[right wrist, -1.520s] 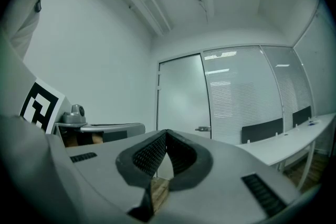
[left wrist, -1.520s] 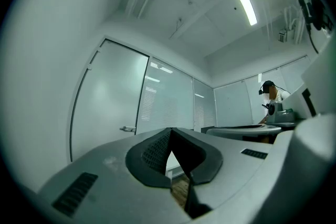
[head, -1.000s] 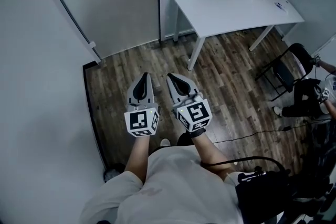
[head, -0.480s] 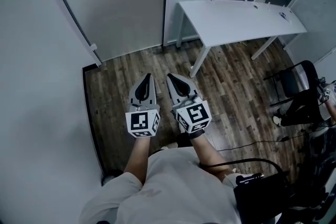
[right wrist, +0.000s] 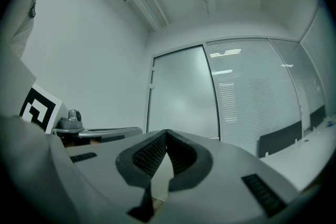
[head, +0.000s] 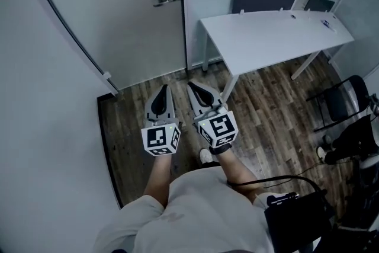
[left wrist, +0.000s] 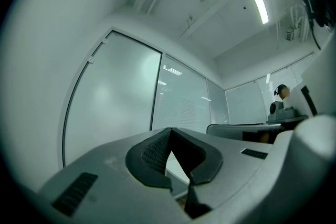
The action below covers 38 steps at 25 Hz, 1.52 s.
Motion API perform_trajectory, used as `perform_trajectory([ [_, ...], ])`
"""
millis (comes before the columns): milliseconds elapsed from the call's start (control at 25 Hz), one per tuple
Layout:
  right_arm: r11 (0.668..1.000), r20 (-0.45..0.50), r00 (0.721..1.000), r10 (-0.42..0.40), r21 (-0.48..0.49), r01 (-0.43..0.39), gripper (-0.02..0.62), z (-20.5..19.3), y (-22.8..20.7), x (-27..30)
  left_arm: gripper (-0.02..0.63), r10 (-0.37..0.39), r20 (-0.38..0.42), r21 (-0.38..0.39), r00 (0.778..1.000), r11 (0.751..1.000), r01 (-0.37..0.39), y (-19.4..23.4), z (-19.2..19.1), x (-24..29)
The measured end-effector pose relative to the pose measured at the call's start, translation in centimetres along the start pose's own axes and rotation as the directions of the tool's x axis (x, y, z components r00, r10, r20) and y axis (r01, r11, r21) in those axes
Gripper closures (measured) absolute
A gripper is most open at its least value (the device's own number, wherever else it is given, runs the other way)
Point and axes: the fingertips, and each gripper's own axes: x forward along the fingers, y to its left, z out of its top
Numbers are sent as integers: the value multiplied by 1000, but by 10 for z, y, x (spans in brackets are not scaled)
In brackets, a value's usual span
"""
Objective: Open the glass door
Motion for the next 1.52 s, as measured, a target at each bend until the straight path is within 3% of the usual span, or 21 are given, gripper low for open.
perform_trajectory([
  [440,1000,46,999,0,28,-1,592,4,-135,67,603,34,1,30,999,999,-35,-15,-10,142],
  [760,997,23,1000,-15,74,13,592,-20,-174,107,603,7,-40,19,999,1000,-6,-4,-38,203],
  [960,996,-8,998,-57,74,58,592,-35,-198,139,604,-61,-61,7,996,998,62,6,-55,246],
  [1520,969,9,970,-243,52,242,592,-34,-236,315,604,-220,-31,-3,975,976,220,133,-53,387],
])
